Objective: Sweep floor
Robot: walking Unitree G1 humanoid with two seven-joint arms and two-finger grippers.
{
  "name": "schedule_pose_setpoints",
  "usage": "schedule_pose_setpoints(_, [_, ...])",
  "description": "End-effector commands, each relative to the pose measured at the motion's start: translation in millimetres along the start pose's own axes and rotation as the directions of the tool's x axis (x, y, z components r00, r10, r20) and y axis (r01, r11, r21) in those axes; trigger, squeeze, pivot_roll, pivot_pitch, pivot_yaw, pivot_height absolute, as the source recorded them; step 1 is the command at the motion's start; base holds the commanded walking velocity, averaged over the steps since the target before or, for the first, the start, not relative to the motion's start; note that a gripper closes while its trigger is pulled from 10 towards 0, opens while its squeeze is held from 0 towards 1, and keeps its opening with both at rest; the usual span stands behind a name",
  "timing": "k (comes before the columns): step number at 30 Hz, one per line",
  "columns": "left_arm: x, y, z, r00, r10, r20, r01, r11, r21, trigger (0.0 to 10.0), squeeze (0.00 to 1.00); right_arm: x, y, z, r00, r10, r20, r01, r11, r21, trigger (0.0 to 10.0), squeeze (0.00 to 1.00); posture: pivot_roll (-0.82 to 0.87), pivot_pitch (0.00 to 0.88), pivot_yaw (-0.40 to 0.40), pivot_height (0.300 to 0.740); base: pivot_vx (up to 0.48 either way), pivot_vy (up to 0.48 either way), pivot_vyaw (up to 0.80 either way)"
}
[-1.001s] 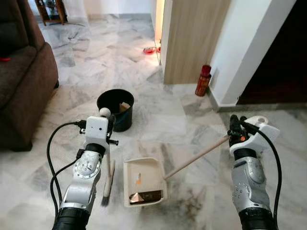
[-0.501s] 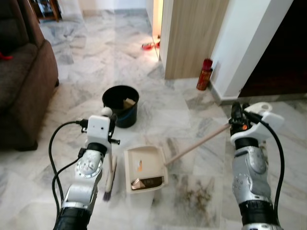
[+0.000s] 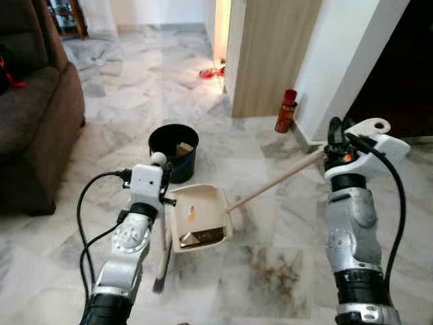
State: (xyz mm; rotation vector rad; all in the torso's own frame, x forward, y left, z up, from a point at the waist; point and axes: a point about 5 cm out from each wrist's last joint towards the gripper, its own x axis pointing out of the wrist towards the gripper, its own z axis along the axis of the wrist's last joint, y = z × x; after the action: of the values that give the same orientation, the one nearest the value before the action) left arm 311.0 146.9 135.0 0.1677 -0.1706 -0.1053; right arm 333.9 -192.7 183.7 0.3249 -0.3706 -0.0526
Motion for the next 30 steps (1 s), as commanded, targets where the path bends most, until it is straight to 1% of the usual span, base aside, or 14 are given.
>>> schedule_pose_setpoints(1, [2.1,0.4,15.1,0.997,0.006,0.071,-0.008,1.0,0.018,10.0,0.0,8.6,7.1,21.0,0.996,0.018,0.085,-0.021,0.999,0.026,10.0,0.0,-0.02,0.054,-0.024,0.74,0.251,0.0,0.0])
schedule_pose_setpoints(4, [2.3,2.8,16.0,0.997,0.025,0.077,-0.027,0.999,0.03,10.0,0.0,8.0,7.5,20.6,0.997,0.016,0.081,-0.019,0.999,0.041,10.0,0.0,-0.02,0.054,-0.024,0.74,0.275,0.0,0.0])
schedule_pose_setpoints(9, [2.4,3.1,15.3,0.997,0.026,0.076,-0.029,0.999,0.031,10.0,0.0,6.1,10.0,19.8,0.997,0.032,0.076,-0.034,0.999,0.026,10.0,0.0,-0.02,0.037,-0.019,0.74,0.344,0.0,0.0])
schedule_pose_setpoints(15, [3.0,2.5,16.3,0.996,0.032,0.079,-0.034,0.999,0.034,10.0,0.0,6.1,11.0,20.3,0.996,0.042,0.075,-0.044,0.999,0.029,10.0,0.0,-0.02,0.033,-0.018,0.74,0.342,0.0,0.8])
schedule_pose_setpoints(19, [3.7,4.4,17.1,0.996,0.041,0.081,-0.045,0.998,0.041,10.0,0.0,6.3,11.9,19.6,0.997,0.042,0.07,-0.046,0.998,0.049,10.0,0.0,-0.02,0.043,-0.019,0.74,0.341,0.0,0.0])
schedule_pose_setpoints(26, [4.3,5.4,17.3,0.996,0.046,0.079,-0.05,0.998,0.044,10.0,0.0,5.8,12.4,20.1,0.997,0.049,0.067,-0.051,0.998,0.04,10.0,0.0,-0.02,0.059,-0.019,0.74,0.342,0.0,0.0])
schedule_pose_setpoints(30, [4.7,5.8,17.4,0.996,0.048,0.08,-0.052,0.998,0.044,10.0,0.0,6.0,14.1,22.5,0.996,0.05,0.075,-0.053,0.997,0.05,10.0,0.0,-0.02,0.059,-0.019,0.74,0.341,0.0,0.0])
